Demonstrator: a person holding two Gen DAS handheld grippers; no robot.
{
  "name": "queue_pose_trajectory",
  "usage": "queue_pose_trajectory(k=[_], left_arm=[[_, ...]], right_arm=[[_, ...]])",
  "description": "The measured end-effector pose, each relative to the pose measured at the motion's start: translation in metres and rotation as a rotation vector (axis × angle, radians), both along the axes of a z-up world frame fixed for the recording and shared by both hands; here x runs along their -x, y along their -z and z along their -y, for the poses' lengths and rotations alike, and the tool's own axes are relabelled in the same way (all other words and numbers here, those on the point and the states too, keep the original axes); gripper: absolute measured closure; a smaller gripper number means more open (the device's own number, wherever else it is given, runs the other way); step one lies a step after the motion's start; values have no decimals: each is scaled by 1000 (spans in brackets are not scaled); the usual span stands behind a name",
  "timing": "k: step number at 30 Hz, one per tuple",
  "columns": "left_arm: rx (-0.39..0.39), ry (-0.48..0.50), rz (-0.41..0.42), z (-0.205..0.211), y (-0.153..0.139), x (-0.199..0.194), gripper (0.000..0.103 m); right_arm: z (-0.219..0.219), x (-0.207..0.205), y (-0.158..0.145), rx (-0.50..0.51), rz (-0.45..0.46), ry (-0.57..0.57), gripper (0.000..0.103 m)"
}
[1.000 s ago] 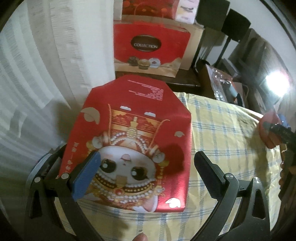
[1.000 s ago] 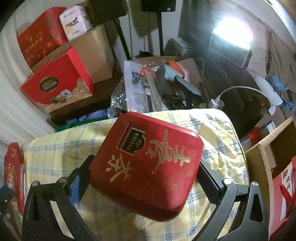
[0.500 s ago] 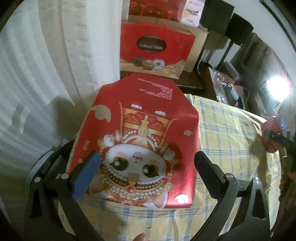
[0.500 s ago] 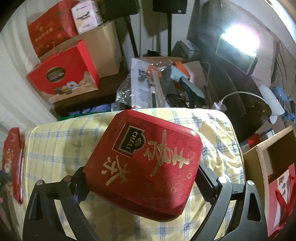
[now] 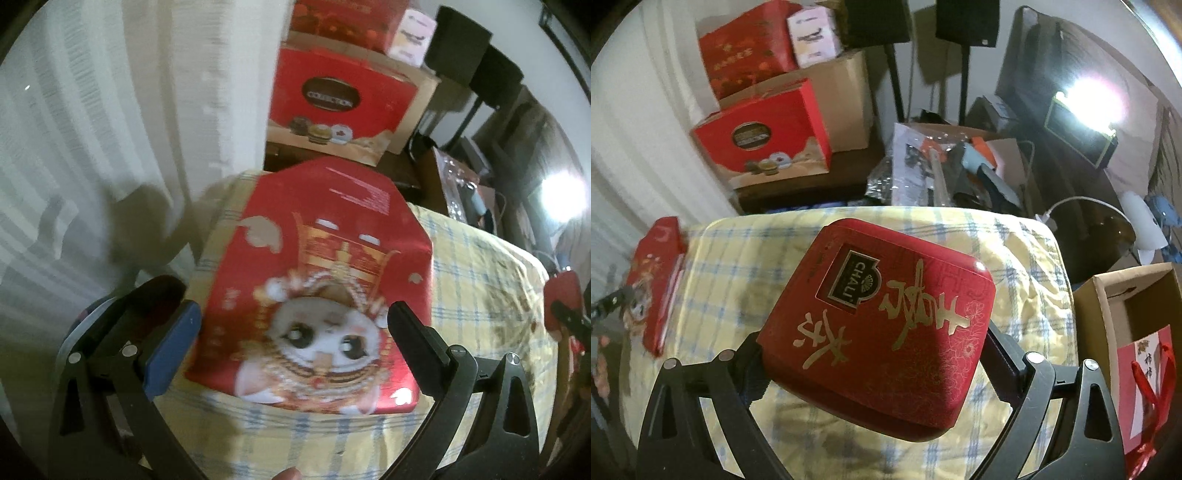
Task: Organize objects
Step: 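Lift the tin with the right gripper and carry it toward the cardboard box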
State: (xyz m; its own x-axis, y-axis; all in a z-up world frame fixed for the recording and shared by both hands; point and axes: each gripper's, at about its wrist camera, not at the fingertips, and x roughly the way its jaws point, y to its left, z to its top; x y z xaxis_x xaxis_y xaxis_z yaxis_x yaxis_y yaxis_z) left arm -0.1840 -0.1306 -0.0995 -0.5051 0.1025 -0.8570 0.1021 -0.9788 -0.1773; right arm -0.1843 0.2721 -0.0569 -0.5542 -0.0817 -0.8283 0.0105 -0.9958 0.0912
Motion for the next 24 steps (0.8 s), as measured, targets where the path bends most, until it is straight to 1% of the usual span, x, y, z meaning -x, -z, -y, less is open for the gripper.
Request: queue_pose_trajectory(k=[7, 11, 18, 21, 23, 24], left_arm=[[-34, -32, 18, 21, 3, -3, 2], [-32, -28, 11, 20, 0, -8, 2], [-29, 32, -13, -7, -16, -22, 2], [-67, 74, -9, -28, -21, -27, 2], [-102, 102, 2, -42, -23, -29, 2], [-133, 122, 9, -52, -23, -29, 2]], right_arm=[[13, -14, -6, 16, -5, -41, 8], [18, -19, -7, 10, -6, -57, 8], [26, -33, -10, 1, -15, -73, 8], [28, -39, -12, 3, -17, -82, 8], [30, -44, -12, 0, -18, -89, 8], [31, -45, -13, -1, -18, -92, 8]])
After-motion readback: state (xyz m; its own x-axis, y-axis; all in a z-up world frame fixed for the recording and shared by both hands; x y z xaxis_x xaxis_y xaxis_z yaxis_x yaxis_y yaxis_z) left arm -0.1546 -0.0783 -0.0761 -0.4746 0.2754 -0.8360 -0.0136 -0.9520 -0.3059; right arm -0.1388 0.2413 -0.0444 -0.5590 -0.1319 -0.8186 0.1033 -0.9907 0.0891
